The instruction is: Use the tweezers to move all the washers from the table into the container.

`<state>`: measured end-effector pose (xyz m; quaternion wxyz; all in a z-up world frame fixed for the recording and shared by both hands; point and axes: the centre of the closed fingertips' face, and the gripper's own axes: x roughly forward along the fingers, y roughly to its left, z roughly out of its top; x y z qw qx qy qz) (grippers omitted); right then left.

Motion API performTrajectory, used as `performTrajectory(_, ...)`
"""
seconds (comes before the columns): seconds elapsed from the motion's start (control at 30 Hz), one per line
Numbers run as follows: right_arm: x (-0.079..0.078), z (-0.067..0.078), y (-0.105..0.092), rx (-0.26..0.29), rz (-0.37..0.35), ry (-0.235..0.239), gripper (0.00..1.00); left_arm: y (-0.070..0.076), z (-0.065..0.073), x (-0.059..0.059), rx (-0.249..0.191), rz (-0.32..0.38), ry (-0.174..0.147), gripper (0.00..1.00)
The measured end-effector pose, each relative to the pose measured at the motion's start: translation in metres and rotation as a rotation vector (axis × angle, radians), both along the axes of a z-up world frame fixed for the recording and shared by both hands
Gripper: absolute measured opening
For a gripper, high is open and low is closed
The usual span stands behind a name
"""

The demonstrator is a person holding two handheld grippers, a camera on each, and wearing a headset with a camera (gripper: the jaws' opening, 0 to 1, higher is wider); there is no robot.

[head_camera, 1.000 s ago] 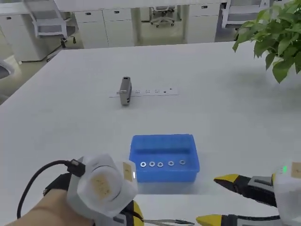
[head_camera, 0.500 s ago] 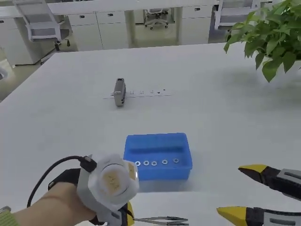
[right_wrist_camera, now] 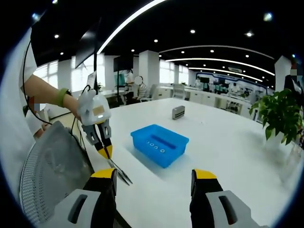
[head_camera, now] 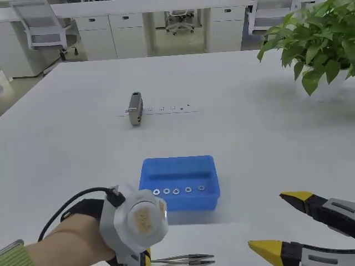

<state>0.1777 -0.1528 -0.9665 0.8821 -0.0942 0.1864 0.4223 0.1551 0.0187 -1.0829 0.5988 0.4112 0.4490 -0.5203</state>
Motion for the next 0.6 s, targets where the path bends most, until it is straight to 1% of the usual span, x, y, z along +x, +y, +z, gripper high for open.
performTrajectory(0.2,-0.0003,-0.0013,0.0001,-0.003,0.004,0.000,0.61,0.0006,-0.0023,0.0000,0.030,-0.018,-0.006,0.00)
performTrajectory(0.27,-0.0006,-0.0023,0.0003,-0.007,0.008,0.000,0.61,0.0009,-0.0022,0.0008,0.034,-0.020,-0.007,0.00)
performTrajectory(0.43,0.0002,-0.0051,0.0005,-0.014,0.012,-0.005,0.62,0.0014,-0.0024,0.0012,0.026,-0.016,-0.003,0.00)
performTrajectory(0.6,-0.0016,-0.0089,0.0005,-0.022,0.023,0.009,0.62,0.0019,-0.0024,0.0001,0.022,0.000,0.009,0.00)
